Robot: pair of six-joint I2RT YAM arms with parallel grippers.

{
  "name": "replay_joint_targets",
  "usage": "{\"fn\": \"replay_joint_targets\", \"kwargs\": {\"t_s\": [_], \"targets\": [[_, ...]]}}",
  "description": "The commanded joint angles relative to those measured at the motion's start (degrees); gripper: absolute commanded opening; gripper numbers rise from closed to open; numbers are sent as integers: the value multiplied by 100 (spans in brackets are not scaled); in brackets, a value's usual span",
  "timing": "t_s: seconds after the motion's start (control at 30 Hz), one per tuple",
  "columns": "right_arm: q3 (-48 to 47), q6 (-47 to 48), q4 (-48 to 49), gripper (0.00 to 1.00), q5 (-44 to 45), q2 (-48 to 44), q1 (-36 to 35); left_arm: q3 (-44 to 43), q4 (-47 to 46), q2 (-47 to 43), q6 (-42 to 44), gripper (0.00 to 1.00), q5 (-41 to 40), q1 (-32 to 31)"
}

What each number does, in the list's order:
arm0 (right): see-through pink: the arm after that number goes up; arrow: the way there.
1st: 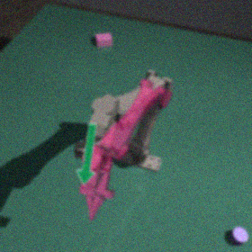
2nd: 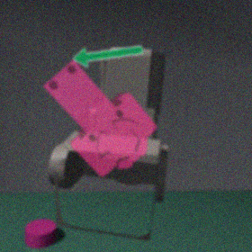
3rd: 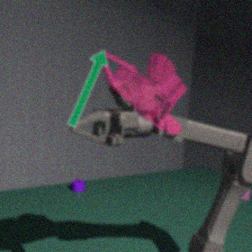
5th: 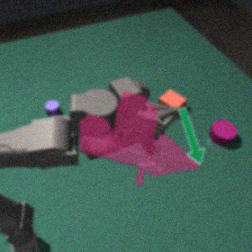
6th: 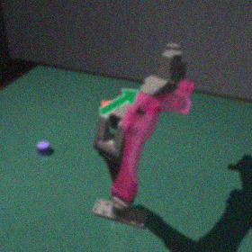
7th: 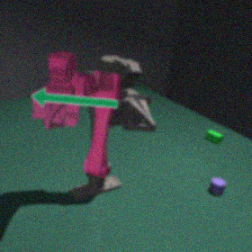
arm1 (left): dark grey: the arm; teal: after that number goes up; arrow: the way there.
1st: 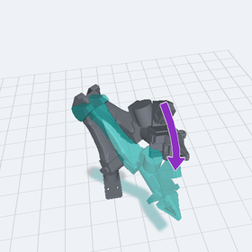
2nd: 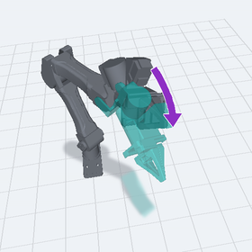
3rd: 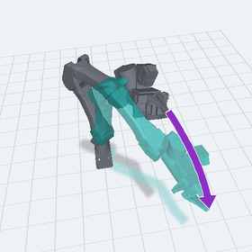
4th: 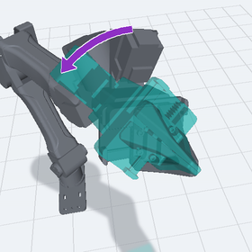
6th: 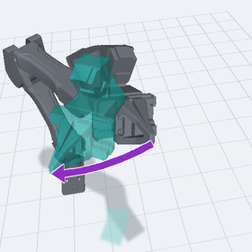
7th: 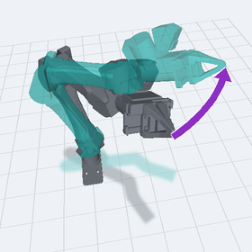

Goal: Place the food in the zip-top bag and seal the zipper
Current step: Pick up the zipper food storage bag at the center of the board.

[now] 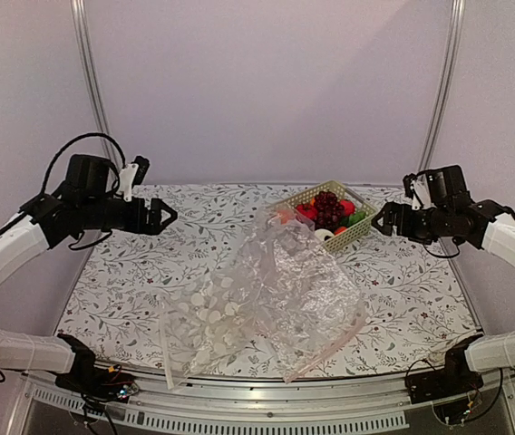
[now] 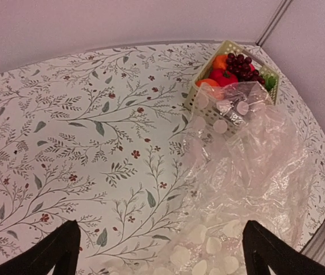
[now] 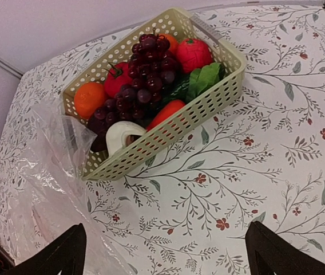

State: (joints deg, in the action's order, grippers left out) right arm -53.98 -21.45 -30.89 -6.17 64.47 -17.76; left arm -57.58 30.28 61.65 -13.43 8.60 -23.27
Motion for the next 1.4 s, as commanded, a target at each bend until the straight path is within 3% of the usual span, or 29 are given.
{"fn": "replay_joint_targets", "kwargs": {"t_s": [0.0, 0.17, 0.4, 0.63, 0.83, 0.93, 1.0, 1.13, 1.37], "targets": [[281, -409, 1002, 96, -549, 358, -604, 45, -222, 285, 79, 100, 310, -745], [253, 37, 1141, 95, -828, 895, -1196, 332, -368, 600, -37, 100, 491, -1542], [138, 431, 1066, 92, -851, 1570, -1557, 770, -355, 735, -461, 100, 47, -2396], [-322, 671, 996, 77, -492, 2438, -1975, 771, 25, 1015, -858, 100, -356, -3312], [-642, 739, 1133, 68, -542, 2913, -2154, 994, 253, 1146, -1282, 98, -824, -3645], [-780, 655, 1254, 61, -559, 3088, -2281, 1023, 378, 1284, -1419, 89, -1104, -3707], [-827, 555, 1405, 56, -557, 3184, -2350, 1029, 399, 1349, -1473, 75, -1156, -3744], [-884, 226, 1739, 39, -577, 3359, -2471, 954, 312, 1611, -1486, 63, -1047, -3834], [-982, -266, 2157, 27, -291, 3557, -2751, 960, 292, 2116, -1582, 39, -1530, -3935]]}}
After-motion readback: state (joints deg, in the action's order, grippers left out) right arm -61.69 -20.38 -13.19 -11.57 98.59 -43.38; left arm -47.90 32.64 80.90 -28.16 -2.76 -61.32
